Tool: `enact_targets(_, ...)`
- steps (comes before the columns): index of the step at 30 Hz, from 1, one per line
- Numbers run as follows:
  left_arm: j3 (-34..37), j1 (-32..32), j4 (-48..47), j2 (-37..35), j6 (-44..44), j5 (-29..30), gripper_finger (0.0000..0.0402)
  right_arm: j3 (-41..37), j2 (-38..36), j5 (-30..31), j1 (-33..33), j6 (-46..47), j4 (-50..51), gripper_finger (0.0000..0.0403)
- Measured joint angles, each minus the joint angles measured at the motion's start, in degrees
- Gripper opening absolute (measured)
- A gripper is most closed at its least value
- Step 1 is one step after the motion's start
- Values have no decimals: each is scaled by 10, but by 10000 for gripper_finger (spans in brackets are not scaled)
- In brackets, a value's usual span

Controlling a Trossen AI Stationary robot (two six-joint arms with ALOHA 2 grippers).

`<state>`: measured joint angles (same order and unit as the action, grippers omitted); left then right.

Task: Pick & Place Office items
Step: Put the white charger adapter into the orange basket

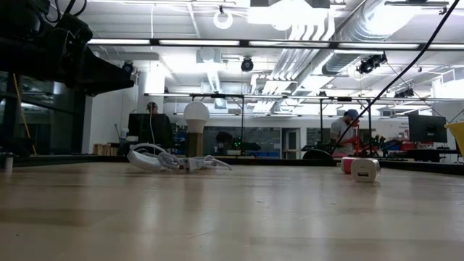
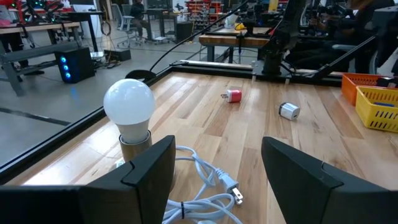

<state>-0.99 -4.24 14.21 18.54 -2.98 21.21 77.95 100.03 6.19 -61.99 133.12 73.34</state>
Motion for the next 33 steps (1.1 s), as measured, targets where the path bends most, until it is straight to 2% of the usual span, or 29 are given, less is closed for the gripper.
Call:
enact_targets(5, 0, 0, 0, 0, 0, 0, 230, 0, 0, 79, 31, -92, 19, 190)
enact_targets(11, 0, 0, 0, 0, 0, 0, 230, 0, -11, 94, 103, -211, 57, 190)
enact_targets(15, 0, 0, 0, 0, 0, 0, 230, 0, -24, 127, 158, -320, 52, 190)
enact_targets(28, 0, 0, 0, 0, 0, 0, 230, 0, -42, 132, 341, -874, -44, 190)
enact_targets(33, 0, 0, 0, 0, 0, 0, 230, 0, -42, 77, 397, -1060, -105, 190)
